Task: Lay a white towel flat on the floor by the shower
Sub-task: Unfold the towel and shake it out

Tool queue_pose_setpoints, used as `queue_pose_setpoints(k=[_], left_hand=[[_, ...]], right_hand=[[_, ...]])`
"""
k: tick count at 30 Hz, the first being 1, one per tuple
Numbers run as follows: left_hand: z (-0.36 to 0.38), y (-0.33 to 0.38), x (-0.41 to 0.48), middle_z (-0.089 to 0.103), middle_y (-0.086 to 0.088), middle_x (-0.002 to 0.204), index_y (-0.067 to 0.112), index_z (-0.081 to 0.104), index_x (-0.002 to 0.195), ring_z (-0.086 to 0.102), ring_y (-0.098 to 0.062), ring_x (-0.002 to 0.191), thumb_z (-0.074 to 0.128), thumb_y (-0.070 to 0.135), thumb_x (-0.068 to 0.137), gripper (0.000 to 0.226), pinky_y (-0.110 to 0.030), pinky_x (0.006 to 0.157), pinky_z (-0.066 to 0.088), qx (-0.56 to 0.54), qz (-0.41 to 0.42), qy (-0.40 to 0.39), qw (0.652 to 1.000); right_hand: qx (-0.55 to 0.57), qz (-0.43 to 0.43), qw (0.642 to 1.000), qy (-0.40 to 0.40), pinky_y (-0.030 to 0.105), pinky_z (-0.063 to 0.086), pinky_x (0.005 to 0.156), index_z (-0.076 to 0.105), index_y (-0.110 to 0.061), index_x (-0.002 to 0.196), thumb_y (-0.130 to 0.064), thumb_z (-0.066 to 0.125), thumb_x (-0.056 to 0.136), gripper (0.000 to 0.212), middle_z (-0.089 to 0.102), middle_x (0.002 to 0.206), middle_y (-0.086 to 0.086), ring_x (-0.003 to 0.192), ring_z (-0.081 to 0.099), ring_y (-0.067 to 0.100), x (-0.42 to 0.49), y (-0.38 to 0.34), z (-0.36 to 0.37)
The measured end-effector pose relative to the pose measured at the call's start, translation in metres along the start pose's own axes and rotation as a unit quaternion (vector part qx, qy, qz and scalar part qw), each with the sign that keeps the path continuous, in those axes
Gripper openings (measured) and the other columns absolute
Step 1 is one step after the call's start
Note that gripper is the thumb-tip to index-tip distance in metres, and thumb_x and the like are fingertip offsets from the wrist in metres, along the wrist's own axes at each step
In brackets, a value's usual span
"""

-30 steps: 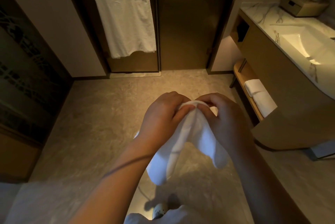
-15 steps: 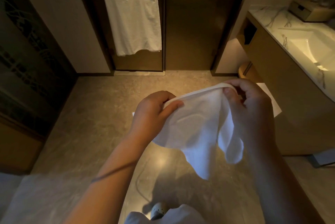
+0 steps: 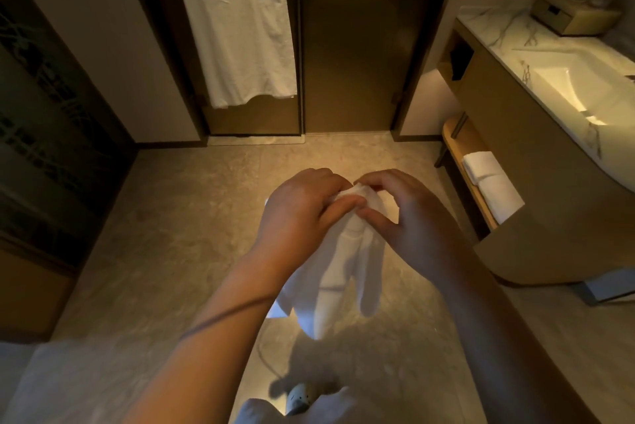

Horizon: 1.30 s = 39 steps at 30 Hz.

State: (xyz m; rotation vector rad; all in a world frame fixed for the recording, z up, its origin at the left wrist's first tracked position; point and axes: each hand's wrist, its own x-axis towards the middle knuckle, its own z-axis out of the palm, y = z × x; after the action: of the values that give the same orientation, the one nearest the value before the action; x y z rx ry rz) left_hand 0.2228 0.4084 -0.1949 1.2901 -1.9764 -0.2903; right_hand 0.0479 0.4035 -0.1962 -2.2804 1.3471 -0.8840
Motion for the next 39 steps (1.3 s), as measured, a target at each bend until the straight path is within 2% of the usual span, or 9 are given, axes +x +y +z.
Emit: queue_pose_setpoints(k=[4,7,10,12,15,26,31,36,39], left_hand=[[-0.007,-0.008,-0.005,0.059,0.009,0.076,0.013,0.070,0.086,0.052,-0.010,0.074,0.059,0.038,0.086,0.027,-0.023,0.065,0.036,0.003,-0.016,0.006,1.000],[-0.010,-0.012,-0.012,0.065,0.000,0.077,0.011,0.071,0.086,0.057,-0.015,0.074,0.059,0.037,0.087,0.029,-0.028,0.068,0.041,0.002,-0.023,0.002,1.000],[-0.012,-0.011,-0.014,0.063,0.002,0.075,0.014,0.071,0.088,0.055,-0.013,0.073,0.060,0.035,0.087,0.024,-0.026,0.066,0.041,-0.017,-0.027,0.022,0.999],[-0.013,-0.013,-0.014,0.062,0.003,0.074,0.015,0.072,0.089,0.054,-0.011,0.072,0.061,0.034,0.087,0.022,-0.026,0.065,0.041,-0.020,-0.027,0.029,0.999],[-0.017,-0.017,-0.014,0.059,0.007,0.074,0.015,0.071,0.088,0.052,-0.008,0.071,0.061,0.034,0.088,0.021,-0.026,0.064,0.041,-0.012,-0.020,0.028,0.999],[-0.027,-0.017,-0.007,0.065,0.006,0.081,0.019,0.069,0.092,0.058,-0.012,0.076,0.058,0.056,0.082,0.040,-0.033,0.067,0.048,0.026,-0.048,0.003,0.999],[-0.026,-0.014,-0.007,0.064,0.015,0.078,0.018,0.070,0.086,0.058,-0.003,0.075,0.067,0.036,0.084,0.018,-0.029,0.068,0.048,-0.087,-0.099,0.031,0.991],[-0.021,0.002,0.002,0.064,0.013,0.077,0.020,0.069,0.084,0.058,-0.004,0.076,0.064,0.036,0.082,0.017,-0.023,0.067,0.045,-0.101,-0.067,0.035,0.992],[-0.015,0.006,0.004,0.065,0.008,0.078,0.018,0.070,0.087,0.056,-0.005,0.073,0.064,0.039,0.083,0.022,-0.030,0.067,0.046,-0.060,-0.041,0.005,0.997]], right_hand=[[0.020,0.017,0.998,0.054,0.023,0.049,0.070,0.062,-0.020,0.091,-0.026,0.064,0.086,0.008,0.062,0.087,-0.012,0.082,0.059,0.002,0.002,-0.003,0.008],[0.061,0.000,0.992,0.109,0.026,0.051,0.077,0.061,-0.015,0.091,-0.013,0.061,0.088,0.004,0.063,0.093,-0.007,0.091,0.059,0.005,0.007,-0.005,0.009],[0.116,-0.004,0.993,0.024,0.025,0.048,0.090,0.057,-0.016,0.110,-0.013,0.058,0.089,0.020,0.061,0.112,-0.009,0.107,0.056,0.000,0.012,-0.010,0.012],[0.109,-0.003,0.993,-0.047,0.025,0.048,0.088,0.057,-0.019,0.114,-0.017,0.055,0.093,0.021,0.063,0.108,-0.011,0.102,0.058,0.000,0.013,-0.011,0.015],[0.091,0.002,0.994,-0.066,0.028,0.048,0.081,0.060,-0.023,0.109,-0.020,0.054,0.093,0.017,0.064,0.100,-0.011,0.094,0.059,0.003,0.010,-0.009,0.018],[0.067,0.054,0.988,0.127,0.033,0.053,0.076,0.064,-0.024,0.097,-0.023,0.053,0.091,0.012,0.065,0.091,-0.013,0.087,0.060,0.003,0.008,-0.004,-0.004],[0.062,0.086,0.980,0.166,0.035,0.053,0.078,0.065,-0.022,0.101,-0.019,0.053,0.091,0.015,0.066,0.094,-0.010,0.090,0.061,0.006,0.003,0.004,-0.012],[0.021,0.035,0.995,0.089,0.025,0.045,0.087,0.062,-0.023,0.114,-0.020,0.060,0.090,0.025,0.064,0.108,-0.009,0.101,0.056,0.006,0.002,0.000,-0.013],[-0.001,0.026,0.998,0.061,0.029,0.047,0.081,0.064,-0.026,0.108,-0.026,0.061,0.089,0.020,0.064,0.101,-0.013,0.094,0.057,0.006,0.000,-0.005,-0.007]])
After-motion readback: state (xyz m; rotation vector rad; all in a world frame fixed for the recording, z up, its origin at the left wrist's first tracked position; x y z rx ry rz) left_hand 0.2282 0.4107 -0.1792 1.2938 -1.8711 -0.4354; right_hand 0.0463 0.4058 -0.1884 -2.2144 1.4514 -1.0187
